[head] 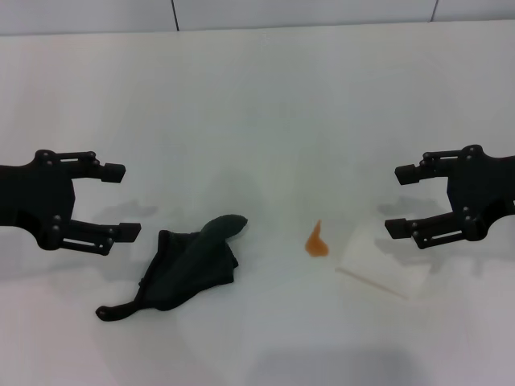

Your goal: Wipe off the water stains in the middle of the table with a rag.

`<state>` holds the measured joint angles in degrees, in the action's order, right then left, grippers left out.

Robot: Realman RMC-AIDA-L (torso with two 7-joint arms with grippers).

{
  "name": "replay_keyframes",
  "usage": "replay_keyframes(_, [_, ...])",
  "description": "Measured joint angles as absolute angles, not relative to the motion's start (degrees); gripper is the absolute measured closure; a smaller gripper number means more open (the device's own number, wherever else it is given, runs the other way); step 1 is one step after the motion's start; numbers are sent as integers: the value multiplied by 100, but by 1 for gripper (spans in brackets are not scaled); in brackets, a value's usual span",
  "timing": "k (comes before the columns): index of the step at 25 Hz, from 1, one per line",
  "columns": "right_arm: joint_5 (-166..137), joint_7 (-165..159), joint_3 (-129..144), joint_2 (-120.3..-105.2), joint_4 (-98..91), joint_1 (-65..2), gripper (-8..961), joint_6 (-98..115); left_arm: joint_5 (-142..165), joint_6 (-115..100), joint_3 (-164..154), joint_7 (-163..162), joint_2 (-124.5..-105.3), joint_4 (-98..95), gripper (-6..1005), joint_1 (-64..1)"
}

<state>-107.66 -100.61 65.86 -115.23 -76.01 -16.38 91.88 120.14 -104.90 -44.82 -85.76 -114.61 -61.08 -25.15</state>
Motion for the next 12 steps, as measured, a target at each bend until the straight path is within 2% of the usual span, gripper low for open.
replay_keyframes(12, [-10766,-10087,6615,-11523,-7594,-1635,131,9184,12014,-10504,-4482,-8519,-11461,-6108,109,-2504])
